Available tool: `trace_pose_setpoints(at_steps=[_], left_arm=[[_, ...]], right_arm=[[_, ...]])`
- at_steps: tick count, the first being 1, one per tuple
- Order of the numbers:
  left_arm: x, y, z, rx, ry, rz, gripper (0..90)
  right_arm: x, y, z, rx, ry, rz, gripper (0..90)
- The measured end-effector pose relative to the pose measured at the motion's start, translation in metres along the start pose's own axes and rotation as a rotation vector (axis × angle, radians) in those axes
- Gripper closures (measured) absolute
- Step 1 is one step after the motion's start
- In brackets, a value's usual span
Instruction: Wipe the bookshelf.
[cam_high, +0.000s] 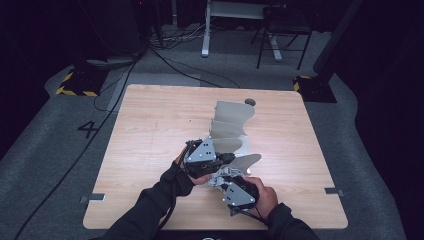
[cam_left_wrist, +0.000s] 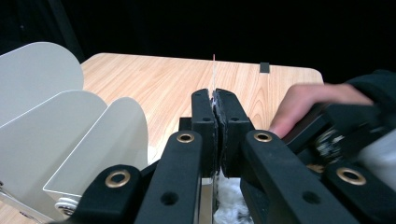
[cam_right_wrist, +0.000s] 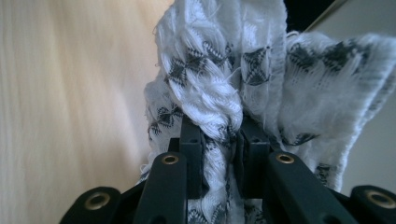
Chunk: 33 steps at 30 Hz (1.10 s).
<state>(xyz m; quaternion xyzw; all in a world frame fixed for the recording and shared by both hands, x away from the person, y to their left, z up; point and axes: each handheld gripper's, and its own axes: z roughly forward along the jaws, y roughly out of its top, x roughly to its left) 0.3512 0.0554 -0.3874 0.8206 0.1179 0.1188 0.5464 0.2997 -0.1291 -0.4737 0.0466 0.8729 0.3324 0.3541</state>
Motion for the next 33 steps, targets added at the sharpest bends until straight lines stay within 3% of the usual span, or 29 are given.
trace_pose_setpoints(at_steps=[1,2,4,7,13,14,19,25,29,33], left_arm=[[0.000,0.000,0.000,0.001,0.000,0.001,87.6],[0.000,0.000,0.000,0.000,-0.001,0.001,87.5],[0.000,0.000,0.000,0.000,-0.001,0.001,87.6],[0.000,0.000,0.000,-0.003,-0.002,-0.001,87.6],[0.000,-0.001,0.000,-0.004,0.002,-0.001,87.4],[0.000,-0.001,0.000,-0.005,0.001,-0.002,87.4],[-0.001,0.000,0.001,-0.002,0.006,0.001,87.6],[-0.001,0.000,0.002,-0.004,0.002,0.002,87.9],[-0.001,0.000,0.002,0.000,0.004,0.007,88.2],[-0.001,0.000,0.002,-0.001,0.001,0.005,88.4]], right_arm=[[0.000,0.000,0.000,0.000,0.000,0.000,76.3],[0.000,-0.010,0.002,0.041,0.018,0.036,76.2],[-0.001,-0.014,0.002,0.054,0.021,0.044,76.3],[-0.009,-0.028,-0.002,0.084,0.020,0.094,76.3],[-0.021,-0.042,-0.013,0.120,-0.023,0.136,76.3],[-0.027,-0.046,-0.021,0.118,-0.051,0.160,76.3],[-0.043,-0.049,-0.040,0.088,-0.129,0.200,76.3],[-0.054,-0.031,-0.059,-0.004,-0.200,0.188,76.3],[-0.053,-0.016,-0.062,-0.056,-0.206,0.180,76.2],[-0.045,-0.003,-0.054,-0.090,-0.177,0.158,76.3]])
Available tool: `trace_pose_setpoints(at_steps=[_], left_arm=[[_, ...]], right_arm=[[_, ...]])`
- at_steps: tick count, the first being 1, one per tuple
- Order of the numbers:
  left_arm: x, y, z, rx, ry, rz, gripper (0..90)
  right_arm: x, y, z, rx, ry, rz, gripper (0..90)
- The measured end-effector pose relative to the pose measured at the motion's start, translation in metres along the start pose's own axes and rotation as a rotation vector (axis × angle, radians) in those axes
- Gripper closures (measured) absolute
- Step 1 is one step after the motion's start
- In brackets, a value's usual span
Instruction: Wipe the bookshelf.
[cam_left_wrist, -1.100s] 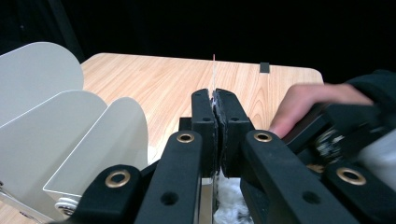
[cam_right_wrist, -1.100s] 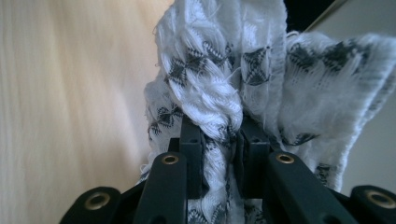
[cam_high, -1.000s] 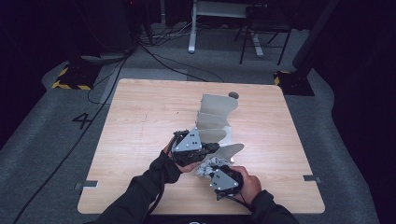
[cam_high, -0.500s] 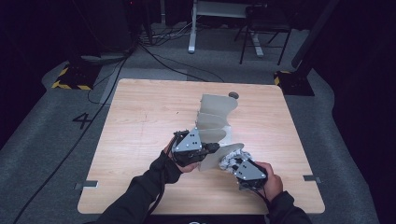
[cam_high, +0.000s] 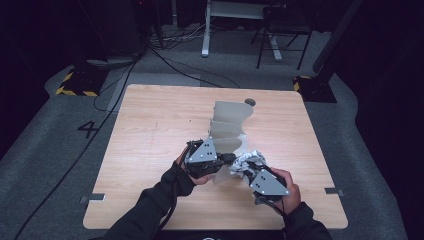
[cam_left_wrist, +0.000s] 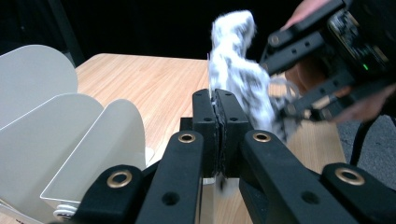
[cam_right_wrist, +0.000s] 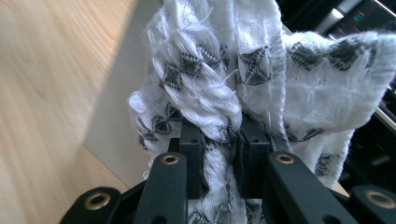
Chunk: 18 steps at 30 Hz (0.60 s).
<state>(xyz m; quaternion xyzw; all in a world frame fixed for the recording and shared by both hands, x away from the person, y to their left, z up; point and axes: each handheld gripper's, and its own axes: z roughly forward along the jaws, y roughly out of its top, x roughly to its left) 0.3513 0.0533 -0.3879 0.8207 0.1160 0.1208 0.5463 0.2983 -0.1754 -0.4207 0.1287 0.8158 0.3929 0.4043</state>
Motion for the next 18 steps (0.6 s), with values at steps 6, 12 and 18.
trace_pose_setpoints(at_steps=[6,12,18], left_arm=[[0.001,0.000,0.000,-0.001,-0.003,-0.005,88.5],[0.001,0.000,0.000,-0.001,-0.002,-0.002,88.3],[0.000,0.000,0.000,-0.001,-0.003,0.000,88.1]], right_arm=[[0.014,0.009,0.009,-0.015,0.034,-0.044,76.4],[0.032,0.016,0.022,-0.013,0.090,-0.090,76.4],[0.054,0.007,0.041,0.058,0.160,-0.160,76.4]])
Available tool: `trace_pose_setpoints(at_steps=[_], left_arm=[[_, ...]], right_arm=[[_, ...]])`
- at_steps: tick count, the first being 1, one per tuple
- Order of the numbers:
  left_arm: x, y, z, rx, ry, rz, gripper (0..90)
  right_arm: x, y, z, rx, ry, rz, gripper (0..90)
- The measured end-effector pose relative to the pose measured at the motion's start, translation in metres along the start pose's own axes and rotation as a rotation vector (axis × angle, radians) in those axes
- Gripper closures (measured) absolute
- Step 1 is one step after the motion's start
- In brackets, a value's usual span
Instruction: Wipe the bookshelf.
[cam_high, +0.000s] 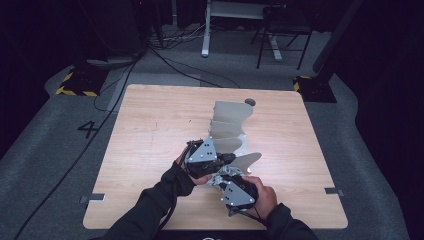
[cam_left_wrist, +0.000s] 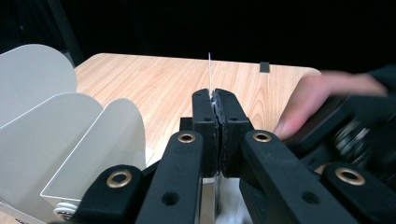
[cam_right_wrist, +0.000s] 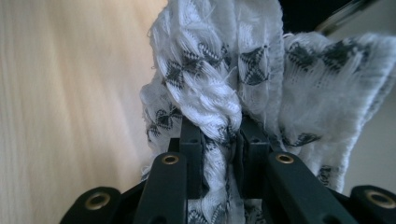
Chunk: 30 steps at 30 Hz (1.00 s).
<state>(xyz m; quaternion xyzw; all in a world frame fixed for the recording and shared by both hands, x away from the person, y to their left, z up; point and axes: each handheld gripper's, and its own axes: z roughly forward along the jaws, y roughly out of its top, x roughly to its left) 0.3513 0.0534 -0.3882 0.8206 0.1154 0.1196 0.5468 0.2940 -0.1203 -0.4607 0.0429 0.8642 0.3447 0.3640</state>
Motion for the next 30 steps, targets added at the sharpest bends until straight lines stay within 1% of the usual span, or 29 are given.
trace_pose_setpoints(at_steps=[2,4,6,9,10,14,17,18,20,22,24,26,27,29,30], left_arm=[[0.000,0.000,0.000,0.000,-0.001,0.001,88.0],[0.000,0.000,0.000,0.001,-0.001,0.001,88.0],[0.000,0.000,0.000,0.001,-0.002,0.002,88.1],[0.000,0.000,0.000,0.002,-0.001,0.001,88.0],[0.000,0.000,0.000,0.002,-0.001,0.001,88.0],[0.000,0.000,0.000,0.002,0.000,0.002,88.1],[0.000,0.000,0.000,0.002,0.000,0.002,88.2],[0.000,0.000,0.000,0.002,-0.001,0.001,88.2],[0.000,0.000,0.000,0.002,-0.002,0.001,88.2],[0.000,0.000,0.000,0.000,-0.004,-0.003,88.2],[0.001,0.000,0.000,0.003,-0.004,0.000,88.3],[0.001,0.000,0.000,0.004,0.000,0.001,88.3],[0.002,-0.001,-0.001,0.004,0.000,-0.002,88.5],[0.001,-0.001,0.000,0.002,-0.002,-0.009,88.5],[0.001,-0.001,0.001,0.003,-0.001,-0.006,88.4]], right_arm=[[0.004,-0.009,0.007,0.046,0.021,-0.013,76.5],[0.006,-0.020,0.011,0.087,0.035,-0.012,76.5],[0.003,-0.032,0.011,0.122,0.036,0.006,76.4],[-0.004,-0.045,0.007,0.147,0.034,0.041,76.5],[-0.007,-0.051,0.005,0.155,0.027,0.060,76.5],[-0.018,-0.065,-0.003,0.186,-0.007,0.095,76.4],[-0.029,-0.074,-0.012,0.201,-0.045,0.120,76.4],[-0.034,-0.076,-0.016,0.199,-0.072,0.128,76.3],[-0.042,-0.079,-0.023,0.193,-0.098,0.159,76.4],[-0.048,-0.079,-0.030,0.172,-0.124,0.190,76.4],[-0.054,-0.074,-0.038,0.140,-0.159,0.199,76.4],[-0.058,-0.066,-0.044,0.108,-0.178,0.199,76.4],[-0.059,-0.061,-0.045,0.110,-0.186,0.203,76.3],[-0.059,-0.059,-0.046,0.108,-0.195,0.201,76.5],[-0.058,-0.056,-0.048,0.067,-0.188,0.201,76.5]])
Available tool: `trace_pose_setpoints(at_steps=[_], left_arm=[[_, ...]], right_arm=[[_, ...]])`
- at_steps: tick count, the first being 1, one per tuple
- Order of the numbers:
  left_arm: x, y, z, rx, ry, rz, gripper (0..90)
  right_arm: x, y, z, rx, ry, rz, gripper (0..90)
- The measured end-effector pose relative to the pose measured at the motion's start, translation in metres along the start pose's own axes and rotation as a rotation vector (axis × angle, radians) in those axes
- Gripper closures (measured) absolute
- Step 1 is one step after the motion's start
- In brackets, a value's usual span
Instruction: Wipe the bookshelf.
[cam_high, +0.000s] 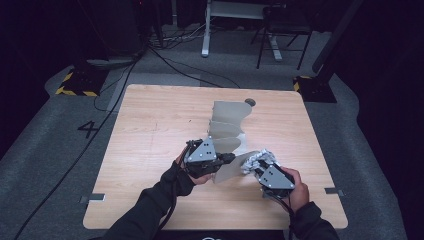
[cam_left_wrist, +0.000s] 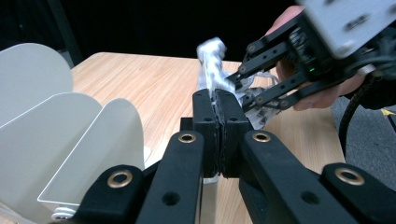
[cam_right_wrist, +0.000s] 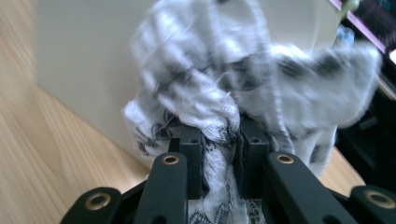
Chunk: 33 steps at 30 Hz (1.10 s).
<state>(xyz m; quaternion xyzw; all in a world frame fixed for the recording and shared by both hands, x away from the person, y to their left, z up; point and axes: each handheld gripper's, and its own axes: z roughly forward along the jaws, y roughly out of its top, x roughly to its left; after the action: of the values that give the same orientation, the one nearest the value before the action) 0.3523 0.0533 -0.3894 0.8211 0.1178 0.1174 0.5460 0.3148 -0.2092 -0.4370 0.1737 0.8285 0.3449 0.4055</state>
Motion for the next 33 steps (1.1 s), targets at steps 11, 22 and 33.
trace_pose_setpoints(at_steps=[11,22,33], left_arm=[[0.000,0.000,0.001,0.005,-0.004,0.005,88.3],[0.000,-0.001,0.001,0.006,0.000,0.005,88.2],[0.001,-0.001,0.000,0.004,-0.007,0.004,87.9]], right_arm=[[0.018,0.034,-0.007,-0.115,0.029,-0.018,76.5],[0.065,0.053,0.020,-0.114,0.156,-0.141,76.6],[0.077,0.013,0.048,0.030,0.234,-0.201,76.8]])
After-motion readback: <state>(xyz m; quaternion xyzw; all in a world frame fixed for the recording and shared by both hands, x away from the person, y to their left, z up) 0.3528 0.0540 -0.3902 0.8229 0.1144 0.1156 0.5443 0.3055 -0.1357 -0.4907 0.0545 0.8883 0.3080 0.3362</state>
